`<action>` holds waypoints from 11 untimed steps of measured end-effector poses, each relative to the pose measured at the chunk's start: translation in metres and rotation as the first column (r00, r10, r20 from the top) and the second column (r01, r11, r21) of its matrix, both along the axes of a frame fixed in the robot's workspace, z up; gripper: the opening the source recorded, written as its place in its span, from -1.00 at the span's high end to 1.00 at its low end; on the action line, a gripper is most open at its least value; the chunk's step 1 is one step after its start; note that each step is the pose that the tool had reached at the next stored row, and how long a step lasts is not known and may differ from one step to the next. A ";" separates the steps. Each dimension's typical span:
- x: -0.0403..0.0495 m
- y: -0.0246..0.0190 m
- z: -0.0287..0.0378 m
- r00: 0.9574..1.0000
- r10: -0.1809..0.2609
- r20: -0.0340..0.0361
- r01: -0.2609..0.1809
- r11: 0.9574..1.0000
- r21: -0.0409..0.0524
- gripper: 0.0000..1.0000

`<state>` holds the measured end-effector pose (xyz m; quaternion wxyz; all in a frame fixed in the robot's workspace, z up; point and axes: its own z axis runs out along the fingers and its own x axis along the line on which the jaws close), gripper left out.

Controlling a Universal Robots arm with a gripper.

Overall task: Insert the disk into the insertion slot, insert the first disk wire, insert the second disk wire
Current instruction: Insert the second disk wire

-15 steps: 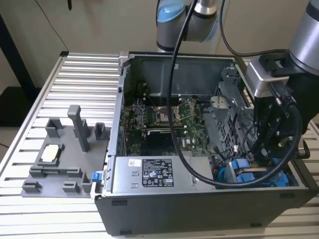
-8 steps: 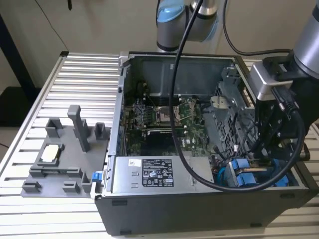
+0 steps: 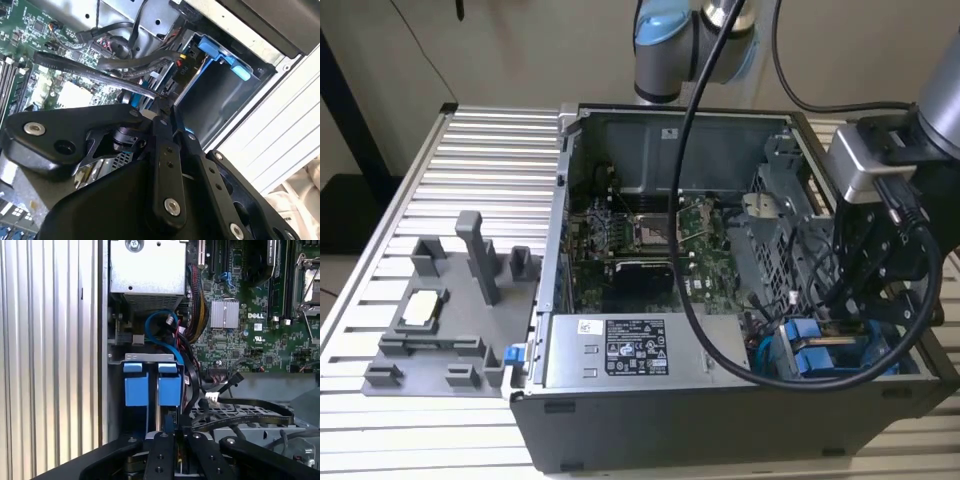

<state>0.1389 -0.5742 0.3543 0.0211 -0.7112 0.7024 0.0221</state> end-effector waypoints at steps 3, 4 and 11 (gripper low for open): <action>0.0019 -0.0003 -0.0019 1.000 -0.004 -0.001 0.004 1.000 0.000 0.68; 0.0022 -0.0003 -0.0020 1.000 -0.005 -0.001 0.005 1.000 0.000 0.68; 0.0024 -0.0004 -0.0037 1.000 -0.005 -0.001 0.005 1.000 0.004 0.68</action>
